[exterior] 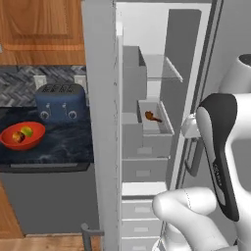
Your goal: Take the peach, mango, and chicken drumstick from the freezer and place them in the bowl on the counter.
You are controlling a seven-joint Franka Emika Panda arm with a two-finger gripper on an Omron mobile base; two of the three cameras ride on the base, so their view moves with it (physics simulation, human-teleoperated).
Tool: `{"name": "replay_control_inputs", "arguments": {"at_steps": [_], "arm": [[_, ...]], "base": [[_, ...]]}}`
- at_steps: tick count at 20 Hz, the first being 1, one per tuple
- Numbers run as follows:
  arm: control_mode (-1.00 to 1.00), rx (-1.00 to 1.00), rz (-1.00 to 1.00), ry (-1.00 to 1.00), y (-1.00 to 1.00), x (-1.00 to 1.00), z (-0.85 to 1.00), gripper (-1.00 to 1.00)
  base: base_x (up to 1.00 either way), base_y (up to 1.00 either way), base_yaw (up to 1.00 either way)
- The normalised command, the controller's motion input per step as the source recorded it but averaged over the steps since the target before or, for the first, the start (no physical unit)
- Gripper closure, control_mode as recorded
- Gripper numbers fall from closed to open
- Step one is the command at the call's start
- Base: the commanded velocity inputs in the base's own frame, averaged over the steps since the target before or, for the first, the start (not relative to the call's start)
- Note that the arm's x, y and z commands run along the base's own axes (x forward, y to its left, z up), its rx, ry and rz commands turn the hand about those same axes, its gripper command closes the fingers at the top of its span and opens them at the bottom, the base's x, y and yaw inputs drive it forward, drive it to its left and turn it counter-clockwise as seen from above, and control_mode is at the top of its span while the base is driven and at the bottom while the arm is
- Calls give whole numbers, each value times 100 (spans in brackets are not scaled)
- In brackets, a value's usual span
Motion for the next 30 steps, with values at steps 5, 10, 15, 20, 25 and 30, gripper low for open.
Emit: {"name": "replay_control_inputs", "arguments": {"at_steps": [5,10,15,20,25,30], "arm": [[100,0,0,0,0,0,0,-100],[100,0,0,0,0,0,0,-100],[100,0,0,0,0,0,0,-100],[100,0,0,0,0,0,0,-100],[-100,0,6,-5,0,8,-1,-100],[-100,10,29,-32,0,23,0,-100]], "base": [[9,68,-31],[8,49,-29],[36,23,-4],[22,1,3],[13,0,5],[0,0,0]]}}
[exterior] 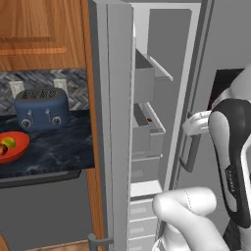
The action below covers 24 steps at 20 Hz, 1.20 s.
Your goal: Take the peach, mango, and chicken drumstick from the freezer and place them in the bowl on the counter.
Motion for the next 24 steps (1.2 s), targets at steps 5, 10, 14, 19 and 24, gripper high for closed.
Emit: {"name": "replay_control_inputs", "arguments": {"at_steps": [5,10,14,19,24], "arm": [[-100,5,21,-17,16,34,0,-100],[-100,0,0,7,36,53,0,-100],[-100,0,0,17,4,60,2,-100],[-100,0,0,4,0,63,-29,-100],[-100,-1,0,0,0,56,-65,-100]], "base": [[0,0,0],[0,0,0],[0,0,0],[0,0,0],[0,0,0]]}}
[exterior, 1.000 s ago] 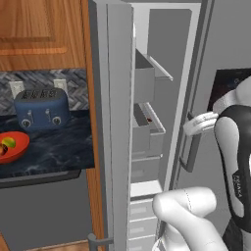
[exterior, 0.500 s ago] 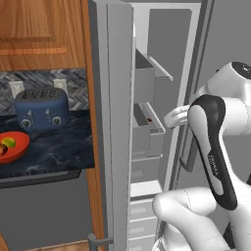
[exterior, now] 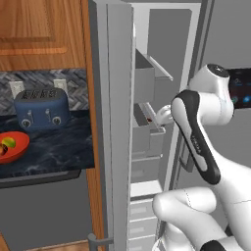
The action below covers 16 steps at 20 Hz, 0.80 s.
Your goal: Take the peach, mango, and chicken drumstick from the freezer and place them in the bowl on the counter.
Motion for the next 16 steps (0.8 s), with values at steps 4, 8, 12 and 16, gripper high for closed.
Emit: {"name": "replay_control_inputs", "arguments": {"at_steps": [4,8,12,16], "arm": [[-100,-1,0,-3,14,46,-52,-100],[-100,0,0,-1,0,59,-7,-100],[-100,0,0,0,0,53,0,-100],[-100,0,0,0,0,63,0,-100]], "base": [[0,0,0],[0,0,0],[0,0,0],[0,0,0]]}}
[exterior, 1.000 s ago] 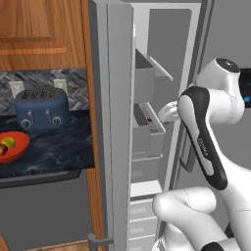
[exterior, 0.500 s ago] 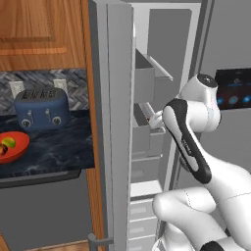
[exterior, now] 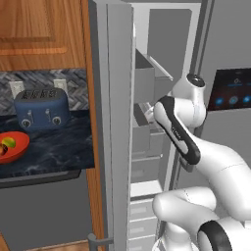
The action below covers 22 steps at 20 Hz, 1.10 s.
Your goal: Take the peach, mango, and chicken drumstick from the freezer and place them in the bowl on the counter.
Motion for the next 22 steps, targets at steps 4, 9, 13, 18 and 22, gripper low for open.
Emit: {"name": "replay_control_inputs", "arguments": {"at_steps": [4,9,13,18,22], "arm": [[-100,0,0,1,0,64,0,-100],[-100,0,0,5,0,42,-11,-100],[-100,0,1,0,0,14,-41,-100],[-100,0,2,-12,1,0,-29,-100],[-100,0,6,-6,1,0,-11,-100]], "base": [[0,0,0],[0,0,0],[0,0,0],[0,0,0],[0,0,0]]}}
